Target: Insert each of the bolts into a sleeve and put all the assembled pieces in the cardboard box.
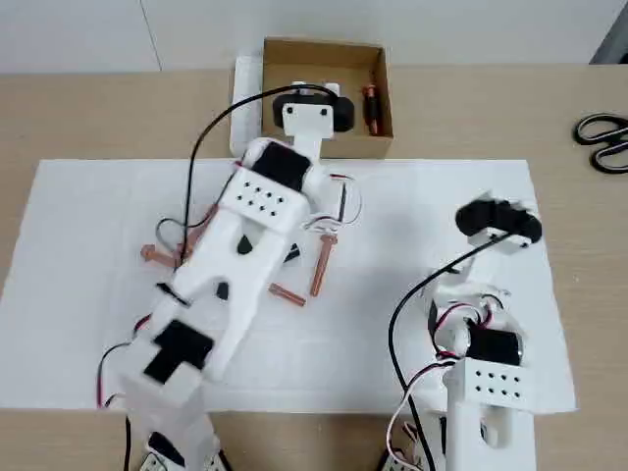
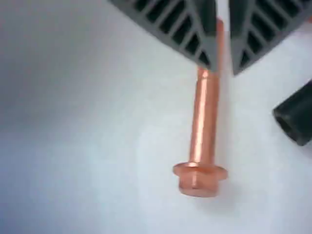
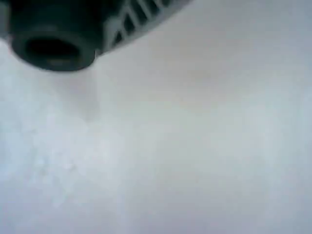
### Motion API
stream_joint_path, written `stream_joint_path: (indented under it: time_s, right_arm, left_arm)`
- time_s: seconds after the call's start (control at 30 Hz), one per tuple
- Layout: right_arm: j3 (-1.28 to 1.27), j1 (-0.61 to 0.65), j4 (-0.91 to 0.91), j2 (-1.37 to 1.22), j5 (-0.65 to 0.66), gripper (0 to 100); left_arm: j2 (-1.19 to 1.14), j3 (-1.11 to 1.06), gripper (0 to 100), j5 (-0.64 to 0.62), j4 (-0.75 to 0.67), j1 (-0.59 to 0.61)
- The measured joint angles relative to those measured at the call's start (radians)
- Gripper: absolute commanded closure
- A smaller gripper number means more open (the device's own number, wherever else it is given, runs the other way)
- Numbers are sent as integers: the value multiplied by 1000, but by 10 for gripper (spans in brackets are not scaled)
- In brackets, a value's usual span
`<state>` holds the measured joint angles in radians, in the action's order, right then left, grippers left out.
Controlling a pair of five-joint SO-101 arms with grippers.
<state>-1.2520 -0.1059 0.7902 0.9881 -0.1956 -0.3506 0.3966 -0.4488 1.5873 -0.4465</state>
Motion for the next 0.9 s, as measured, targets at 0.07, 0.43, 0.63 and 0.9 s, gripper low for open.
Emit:
stream_joint_path:
  time_s: [0.07, 0.43, 0.63, 0.9]
  right_arm:
    - [-8, -3, 0, 0, 0, 995]
    - [-8, -9, 0, 0, 0, 995]
    - [-8, -9, 0, 0, 0, 995]
    - [-8, -8, 0, 0, 0, 995]
  left_arm:
    - [-74, 75, 965, 0, 49, -21]
    - [-384, 400, 873, 0, 146, -37]
    - [-445, 413, 873, 80, 146, -31]
    - [-450, 413, 873, 97, 146, -17]
